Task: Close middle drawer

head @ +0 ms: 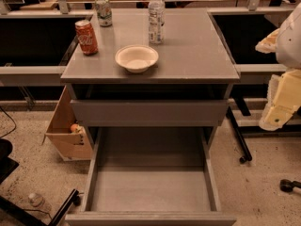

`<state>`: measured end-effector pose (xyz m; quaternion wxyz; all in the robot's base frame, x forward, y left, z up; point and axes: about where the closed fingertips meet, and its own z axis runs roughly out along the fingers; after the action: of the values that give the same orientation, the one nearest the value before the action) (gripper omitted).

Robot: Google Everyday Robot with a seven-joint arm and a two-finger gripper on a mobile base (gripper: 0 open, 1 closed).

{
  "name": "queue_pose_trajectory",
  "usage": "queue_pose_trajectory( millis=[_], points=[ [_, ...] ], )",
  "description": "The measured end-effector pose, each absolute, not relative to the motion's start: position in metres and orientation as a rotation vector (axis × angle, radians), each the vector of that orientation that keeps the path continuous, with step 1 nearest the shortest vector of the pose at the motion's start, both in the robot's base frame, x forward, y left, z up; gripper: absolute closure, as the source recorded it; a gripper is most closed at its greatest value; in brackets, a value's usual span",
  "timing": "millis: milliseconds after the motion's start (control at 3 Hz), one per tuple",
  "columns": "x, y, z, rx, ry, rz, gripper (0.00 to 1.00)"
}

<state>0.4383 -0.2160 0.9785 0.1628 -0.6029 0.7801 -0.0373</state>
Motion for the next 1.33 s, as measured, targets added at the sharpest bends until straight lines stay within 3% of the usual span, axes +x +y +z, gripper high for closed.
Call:
queue_pose_trajectory(
  millis=[667, 1333],
  points=[
    [0.429, -0.214, 0.959, -1.689, 2.239, -0.078, 0.00],
    [0.383, -0.179, 0.863, -1.541, 2.221, -0.016, 0.00]
  ],
)
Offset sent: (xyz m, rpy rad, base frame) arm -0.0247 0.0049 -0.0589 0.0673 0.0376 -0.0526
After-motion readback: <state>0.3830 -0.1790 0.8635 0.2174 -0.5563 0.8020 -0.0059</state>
